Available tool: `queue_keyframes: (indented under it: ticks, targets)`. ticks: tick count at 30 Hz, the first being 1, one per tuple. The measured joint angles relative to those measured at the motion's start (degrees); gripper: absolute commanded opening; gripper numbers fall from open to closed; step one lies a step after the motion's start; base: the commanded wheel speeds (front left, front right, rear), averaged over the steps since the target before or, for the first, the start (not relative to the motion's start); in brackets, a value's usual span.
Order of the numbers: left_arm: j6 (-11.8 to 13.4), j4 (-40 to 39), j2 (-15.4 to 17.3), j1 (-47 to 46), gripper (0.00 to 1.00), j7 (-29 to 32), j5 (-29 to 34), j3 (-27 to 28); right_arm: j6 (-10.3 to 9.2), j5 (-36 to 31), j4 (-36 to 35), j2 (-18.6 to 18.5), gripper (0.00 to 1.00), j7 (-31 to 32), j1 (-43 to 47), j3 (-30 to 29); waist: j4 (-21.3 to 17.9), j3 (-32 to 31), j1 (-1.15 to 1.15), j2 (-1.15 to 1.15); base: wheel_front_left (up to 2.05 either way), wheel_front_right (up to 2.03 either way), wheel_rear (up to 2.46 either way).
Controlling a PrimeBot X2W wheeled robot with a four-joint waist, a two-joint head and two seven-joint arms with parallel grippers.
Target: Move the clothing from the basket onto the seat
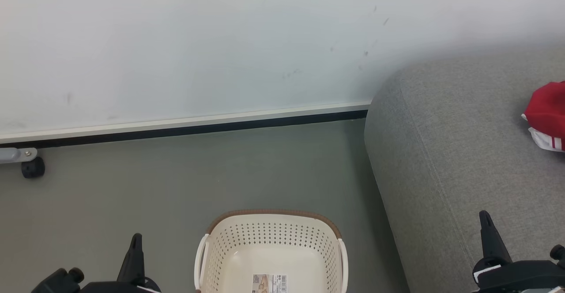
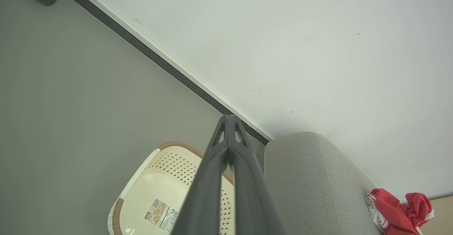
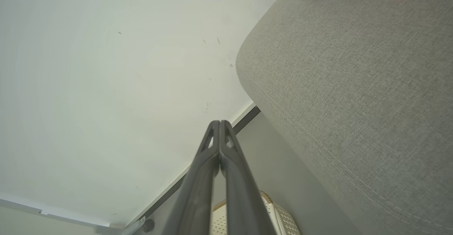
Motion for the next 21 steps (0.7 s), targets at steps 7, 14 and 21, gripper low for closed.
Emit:
queue_keyframes:
  ticks: [7,14,21]
  targets:
    - [-1.0,0.8,-0.2,-0.9,0.0,1.2,-4.6,0.8,0.46,4.9,0.9,0.9,0.0,1.3,-0.7,-1.5,0.3,-0.3,0.0,0.0,0.0,0.0,0.0]
    - [-1.9,1.5,-0.4,-1.5,0.0,2.3,-10.2,1.6,0.89,9.7,1.3,1.8,0.0,2.8,-1.0,-3.0,0.7,-0.6,0.0,0.0,0.0,0.0,0.0]
    - [-3.1,2.5,-0.6,-2.2,0.0,3.9,-15.6,2.6,1.47,15.0,2.2,2.9,0.0,4.4,-1.1,-4.8,1.1,-1.0,0.0,0.0,0.0,0.0,0.0]
